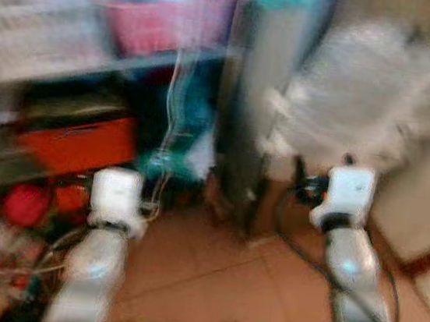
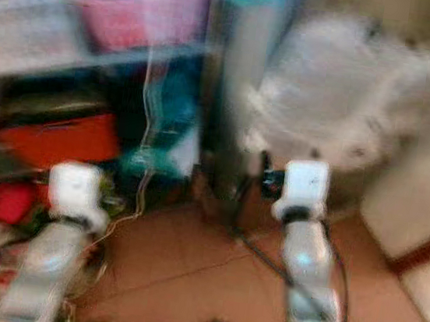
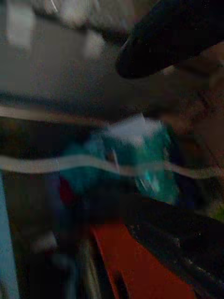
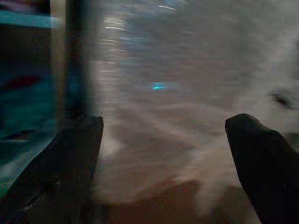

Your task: Restocking fridge

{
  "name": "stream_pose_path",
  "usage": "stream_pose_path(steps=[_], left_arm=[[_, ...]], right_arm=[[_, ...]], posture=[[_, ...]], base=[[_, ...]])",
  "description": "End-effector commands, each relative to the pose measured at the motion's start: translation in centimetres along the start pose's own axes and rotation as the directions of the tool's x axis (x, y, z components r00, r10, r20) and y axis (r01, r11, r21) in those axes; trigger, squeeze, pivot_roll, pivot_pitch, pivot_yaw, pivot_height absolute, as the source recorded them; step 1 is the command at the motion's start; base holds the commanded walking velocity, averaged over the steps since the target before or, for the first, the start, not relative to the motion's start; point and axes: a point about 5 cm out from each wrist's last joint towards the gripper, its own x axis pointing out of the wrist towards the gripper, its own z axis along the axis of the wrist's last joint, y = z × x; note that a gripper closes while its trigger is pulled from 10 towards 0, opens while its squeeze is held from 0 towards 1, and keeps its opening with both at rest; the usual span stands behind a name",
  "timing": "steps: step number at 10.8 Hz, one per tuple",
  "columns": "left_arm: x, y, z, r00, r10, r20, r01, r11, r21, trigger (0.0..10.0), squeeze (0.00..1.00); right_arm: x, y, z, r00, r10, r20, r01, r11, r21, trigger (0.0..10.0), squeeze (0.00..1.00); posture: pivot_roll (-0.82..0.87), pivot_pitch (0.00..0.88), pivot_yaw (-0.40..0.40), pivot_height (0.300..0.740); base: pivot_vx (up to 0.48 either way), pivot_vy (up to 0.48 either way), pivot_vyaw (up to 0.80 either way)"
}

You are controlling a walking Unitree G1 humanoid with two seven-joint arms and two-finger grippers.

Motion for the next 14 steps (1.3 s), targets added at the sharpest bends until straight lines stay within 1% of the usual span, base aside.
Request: stream_pose_path(steps=[1,4,5,8,11,14], left_arm=[[-0.13,1.08,-0.04,1.000,0.029,0.001,-0.029,0.999,0.019,10.0,0.00],[0.14,0.88,-0.07,1.000,0.017,0.003,-0.017,1.000,0.020,10.0,0.00],[0.16,0.87,0.01,1.000,0.026,0.001,-0.026,1.000,0.016,10.0,0.00],[0.01,1.14,-0.10,0.999,0.051,-0.004,-0.051,0.999,0.003,10.0,0.00],[-0.07,1.20,-0.15,0.997,0.072,-0.015,-0.072,0.997,0.011,10.0,0.00],[-0.01,1.28,-0.18,0.998,0.068,-0.016,-0.068,0.998,0.017,10.0,0.00]], right_arm=[[0.41,0.58,0.59,1.000,0.013,0.022,-0.013,1.000,0.018,10.0,0.00],[0.97,0.53,0.81,0.999,0.012,0.031,-0.013,1.000,0.015,10.0,0.00],[1.07,0.51,0.98,0.999,0.012,0.037,-0.013,1.000,0.029,10.0,0.00],[0.69,0.89,0.64,0.999,0.036,0.026,-0.037,0.999,0.032,10.0,0.00],[0.93,0.56,0.59,0.999,0.034,0.022,-0.035,0.999,0.026,10.0,0.00],[0.94,0.71,0.50,0.999,0.037,0.018,-0.038,0.999,0.030,10.0,0.00]], posture=[[-0.04,0.098,0.030,0.740],[-0.04,0.102,0.027,0.740],[-0.04,0.117,0.024,0.740],[-0.03,0.122,0.015,0.740],[-0.03,0.126,0.014,0.740],[-0.03,0.125,0.017,0.740]], base=[[0.472,0.000,-0.80],[0.457,0.000,-0.80],[0.000,0.000,0.00],[0.000,0.000,0.00],[0.000,0.000,0.00],[-0.277,0.000,0.00]])
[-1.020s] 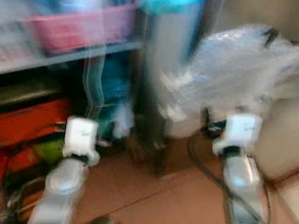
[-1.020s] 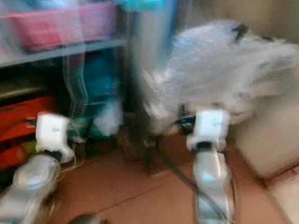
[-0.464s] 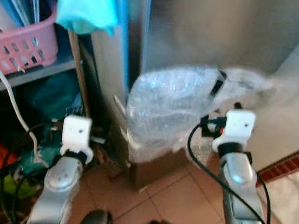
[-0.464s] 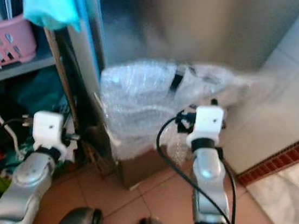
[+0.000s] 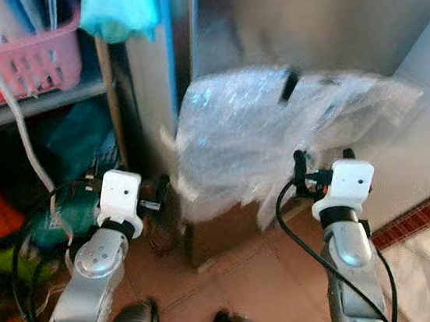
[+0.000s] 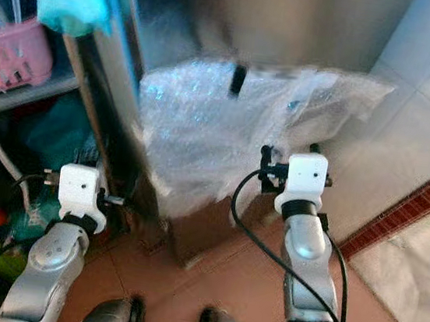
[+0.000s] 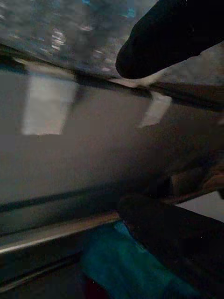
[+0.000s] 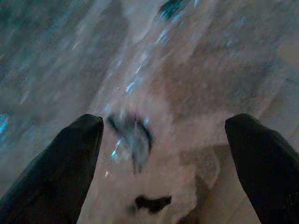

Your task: Restocking fridge

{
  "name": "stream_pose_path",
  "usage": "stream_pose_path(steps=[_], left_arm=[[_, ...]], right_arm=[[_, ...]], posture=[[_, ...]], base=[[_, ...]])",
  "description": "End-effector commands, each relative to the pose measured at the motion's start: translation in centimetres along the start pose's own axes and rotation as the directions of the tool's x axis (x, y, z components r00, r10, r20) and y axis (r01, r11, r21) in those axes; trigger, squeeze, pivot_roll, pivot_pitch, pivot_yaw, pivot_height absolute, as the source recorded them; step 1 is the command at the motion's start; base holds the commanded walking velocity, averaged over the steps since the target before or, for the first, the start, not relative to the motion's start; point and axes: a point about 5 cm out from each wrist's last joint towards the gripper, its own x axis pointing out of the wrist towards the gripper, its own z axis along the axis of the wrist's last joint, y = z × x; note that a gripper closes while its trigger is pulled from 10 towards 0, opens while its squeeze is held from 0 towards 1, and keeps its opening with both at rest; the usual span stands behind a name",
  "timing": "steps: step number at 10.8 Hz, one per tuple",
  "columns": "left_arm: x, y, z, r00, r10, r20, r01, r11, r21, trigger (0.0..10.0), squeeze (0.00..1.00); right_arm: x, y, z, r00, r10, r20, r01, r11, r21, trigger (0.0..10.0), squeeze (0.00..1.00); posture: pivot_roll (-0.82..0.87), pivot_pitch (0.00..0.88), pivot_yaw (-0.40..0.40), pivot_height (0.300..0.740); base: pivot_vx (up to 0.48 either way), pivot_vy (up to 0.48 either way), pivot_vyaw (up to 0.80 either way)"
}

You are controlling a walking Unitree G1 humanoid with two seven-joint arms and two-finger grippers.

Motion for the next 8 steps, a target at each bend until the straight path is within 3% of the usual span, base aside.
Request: stream_pose_path(steps=[1,8], left_arm=[[-0.07,0.37,0.04,1.000,0.015,-0.005,-0.015,1.000,0.012,10.0,0.00],[0.32,0.63,0.48,0.999,0.036,0.007,-0.036,0.999,0.033,10.0,0.00]], right_arm=[[-0.09,0.12,-0.28,1.000,0.000,-0.011,0.000,1.000,0.006,10.0,0.00],[0.42,0.16,-0.16,1.000,0.004,-0.011,-0.004,1.000,0.028,10.0,0.00]], posture=[[-0.03,0.124,0.018,0.740],[-0.03,0.142,0.025,0.740]], base=[[-0.281,0.000,0.00],[-0.265,0.000,0.00]])
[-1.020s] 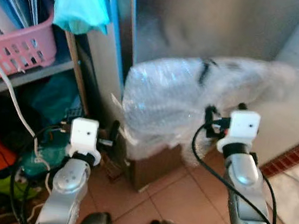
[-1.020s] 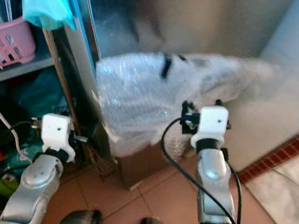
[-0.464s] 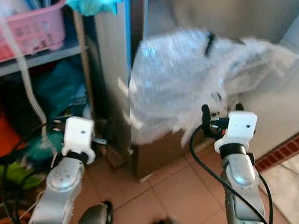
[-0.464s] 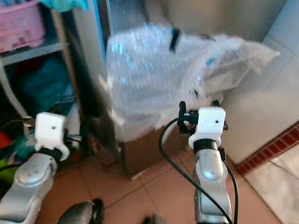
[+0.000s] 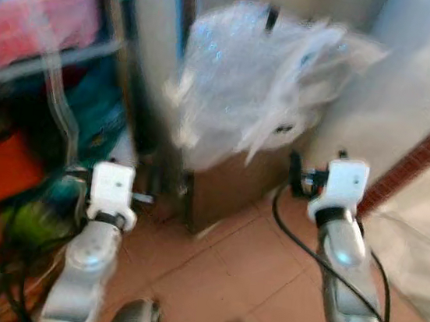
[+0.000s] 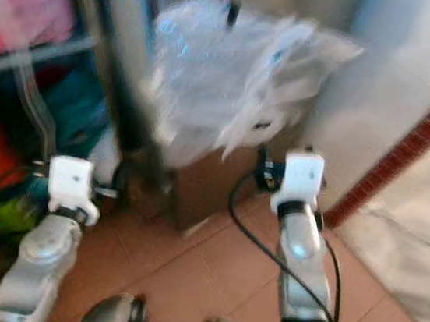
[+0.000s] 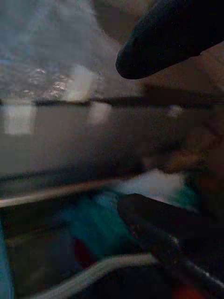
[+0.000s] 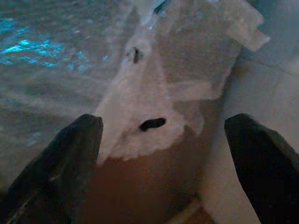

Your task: Restocking fridge

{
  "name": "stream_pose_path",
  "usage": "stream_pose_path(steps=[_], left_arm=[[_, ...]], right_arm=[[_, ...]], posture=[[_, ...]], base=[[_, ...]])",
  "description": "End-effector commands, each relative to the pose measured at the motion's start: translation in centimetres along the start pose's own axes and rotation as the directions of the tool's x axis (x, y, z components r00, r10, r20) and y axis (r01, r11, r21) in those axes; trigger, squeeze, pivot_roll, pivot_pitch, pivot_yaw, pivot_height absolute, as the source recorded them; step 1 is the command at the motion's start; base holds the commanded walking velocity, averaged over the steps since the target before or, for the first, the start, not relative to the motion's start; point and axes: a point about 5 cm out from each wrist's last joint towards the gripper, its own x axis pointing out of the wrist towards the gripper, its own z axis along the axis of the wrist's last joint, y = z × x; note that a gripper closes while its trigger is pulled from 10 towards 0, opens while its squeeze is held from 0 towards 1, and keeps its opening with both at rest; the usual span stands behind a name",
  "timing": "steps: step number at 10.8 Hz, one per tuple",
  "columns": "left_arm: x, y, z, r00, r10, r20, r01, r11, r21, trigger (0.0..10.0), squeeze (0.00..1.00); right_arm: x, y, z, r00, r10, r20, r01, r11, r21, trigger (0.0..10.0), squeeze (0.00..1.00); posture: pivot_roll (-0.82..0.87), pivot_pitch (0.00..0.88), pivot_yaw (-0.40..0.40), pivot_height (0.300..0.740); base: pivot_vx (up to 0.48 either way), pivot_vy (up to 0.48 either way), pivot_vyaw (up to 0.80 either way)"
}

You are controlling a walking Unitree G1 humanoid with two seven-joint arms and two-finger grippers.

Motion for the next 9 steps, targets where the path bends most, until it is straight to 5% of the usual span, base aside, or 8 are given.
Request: stream_pose_path(steps=[1,9], left_arm=[[0.0,-0.2,0.6,1.000,0.001,0.018,-0.001,1.000,0.007,10.0,0.00],[0.0,-1.1,-0.3,0.999,-0.037,0.007,0.037,0.997,-0.063,10.0,0.00]], right_arm=[[-0.4,-0.7,-0.4,1.000,-0.016,-0.024,0.016,1.000,-0.005,10.0,0.00],[-2.0,-0.5,-2.1,0.995,-0.032,-0.090,0.032,0.999,-0.005,10.0,0.00]], posture=[[-0.04,0.159,0.018,0.740],[-0.07,0.109,0.003,0.740]], base=[[0.000,0.000,-0.47],[0.000,0.000,-0.80]])
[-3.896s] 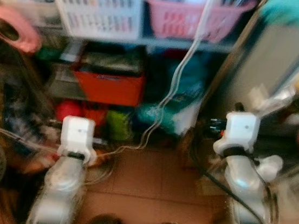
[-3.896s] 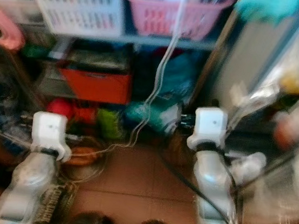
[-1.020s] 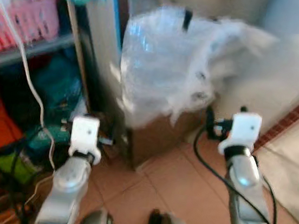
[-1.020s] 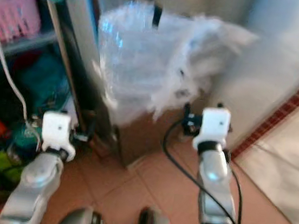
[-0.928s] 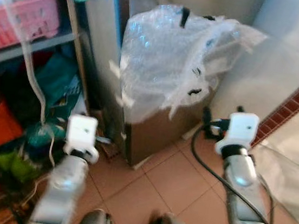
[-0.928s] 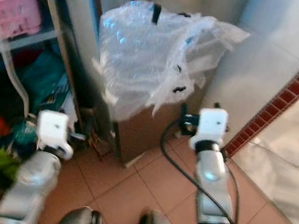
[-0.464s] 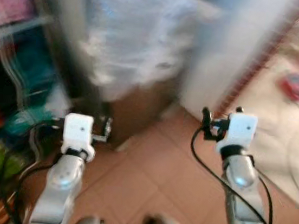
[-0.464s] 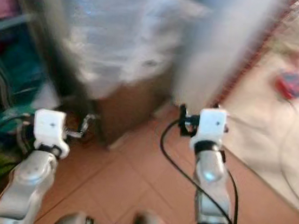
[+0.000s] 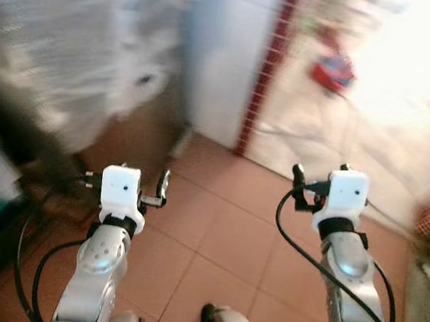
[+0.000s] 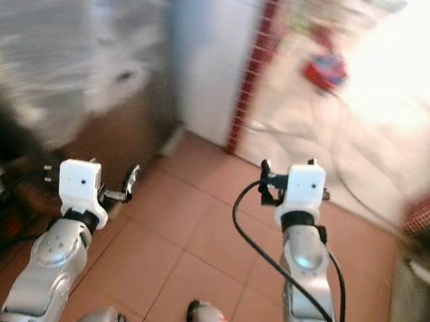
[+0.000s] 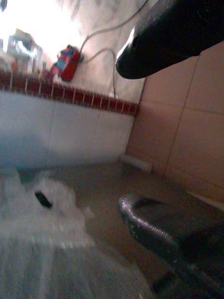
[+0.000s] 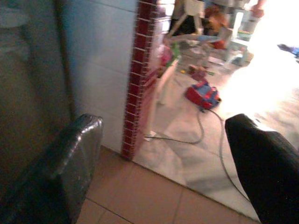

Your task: Restocking fridge

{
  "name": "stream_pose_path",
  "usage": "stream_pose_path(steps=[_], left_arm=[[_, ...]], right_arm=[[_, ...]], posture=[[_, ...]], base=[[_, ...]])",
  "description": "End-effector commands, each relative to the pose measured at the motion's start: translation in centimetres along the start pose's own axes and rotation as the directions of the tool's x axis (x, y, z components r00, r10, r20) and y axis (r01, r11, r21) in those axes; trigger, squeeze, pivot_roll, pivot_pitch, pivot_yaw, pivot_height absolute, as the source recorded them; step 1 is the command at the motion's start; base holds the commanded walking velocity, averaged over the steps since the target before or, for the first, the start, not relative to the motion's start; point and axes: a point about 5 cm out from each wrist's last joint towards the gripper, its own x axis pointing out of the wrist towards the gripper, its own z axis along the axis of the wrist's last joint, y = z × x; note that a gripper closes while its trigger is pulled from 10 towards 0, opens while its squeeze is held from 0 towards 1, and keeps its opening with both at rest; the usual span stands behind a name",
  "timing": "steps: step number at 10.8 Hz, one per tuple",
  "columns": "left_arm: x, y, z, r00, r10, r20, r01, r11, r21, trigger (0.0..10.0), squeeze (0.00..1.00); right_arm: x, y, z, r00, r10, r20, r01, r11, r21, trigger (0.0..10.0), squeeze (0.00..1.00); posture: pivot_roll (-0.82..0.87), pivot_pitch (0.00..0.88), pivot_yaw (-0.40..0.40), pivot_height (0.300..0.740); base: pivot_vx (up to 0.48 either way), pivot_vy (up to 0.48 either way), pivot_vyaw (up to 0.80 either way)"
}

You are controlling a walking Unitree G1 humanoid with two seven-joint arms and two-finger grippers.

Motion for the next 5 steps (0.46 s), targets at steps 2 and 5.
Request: stream_pose_path(steps=[2,5], left_arm=[[-0.10,0.13,-0.26,1.000,-0.008,-0.007,0.008,1.000,-0.001,10.0,0.00],[-0.13,0.77,-0.30,1.000,-0.016,-0.008,0.016,1.000,0.017,10.0,0.00]], right_arm=[[0.42,0.22,0.55,1.000,-0.006,0.025,0.006,1.000,0.003,10.0,0.00],[0.03,-0.01,0.46,0.999,-0.020,0.027,0.020,1.000,-0.001,10.0,0.00]], posture=[[-0.06,0.100,0.012,0.740],[-0.06,0.097,0.017,0.740]], base=[[0.131,0.000,-0.80],[0.309,0.000,-0.80]])
